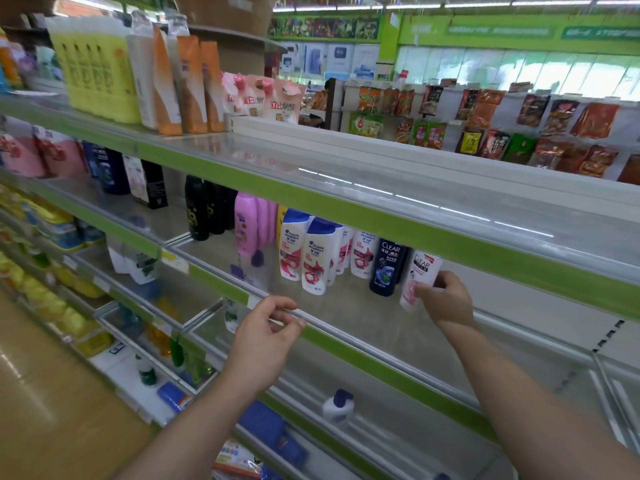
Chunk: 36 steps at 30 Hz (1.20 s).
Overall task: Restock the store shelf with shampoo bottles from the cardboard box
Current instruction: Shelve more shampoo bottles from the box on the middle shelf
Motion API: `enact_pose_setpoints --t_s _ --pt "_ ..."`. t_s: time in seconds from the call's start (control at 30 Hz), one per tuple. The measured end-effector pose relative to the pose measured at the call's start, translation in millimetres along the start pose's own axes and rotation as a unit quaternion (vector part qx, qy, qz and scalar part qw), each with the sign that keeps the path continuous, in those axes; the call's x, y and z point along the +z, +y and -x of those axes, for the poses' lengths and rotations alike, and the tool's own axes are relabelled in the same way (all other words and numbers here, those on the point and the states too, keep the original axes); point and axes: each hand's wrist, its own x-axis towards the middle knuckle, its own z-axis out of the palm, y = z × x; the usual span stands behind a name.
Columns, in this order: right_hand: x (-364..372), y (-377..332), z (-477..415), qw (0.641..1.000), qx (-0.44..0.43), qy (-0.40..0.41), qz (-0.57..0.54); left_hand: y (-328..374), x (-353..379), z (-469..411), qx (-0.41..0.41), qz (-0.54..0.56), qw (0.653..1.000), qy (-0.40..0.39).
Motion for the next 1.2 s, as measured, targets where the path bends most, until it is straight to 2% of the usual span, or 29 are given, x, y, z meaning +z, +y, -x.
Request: enact_pose_setpoints --t_s 0.17,0.43,0.73,1.2 --pt "3 2 -1 1.000 0.001 0.029 -0.006 1 1 -3 0.001 -0.004 1.000 0.002" --pt "-20 10 -6 0.999 -0.036 -0.005 0.007 -3 -3 -5 -0.005 0.008 1.000 0.011" --pt "-13 11 -11 0.998 -0.045 -0.026 0.020 -5 3 -2 -0.010 0.002 1.000 0.007" --pt "5 1 -6 0.999 -0.040 0.002 0.025 -7 5 6 -0.015 0.000 1.000 -0.001"
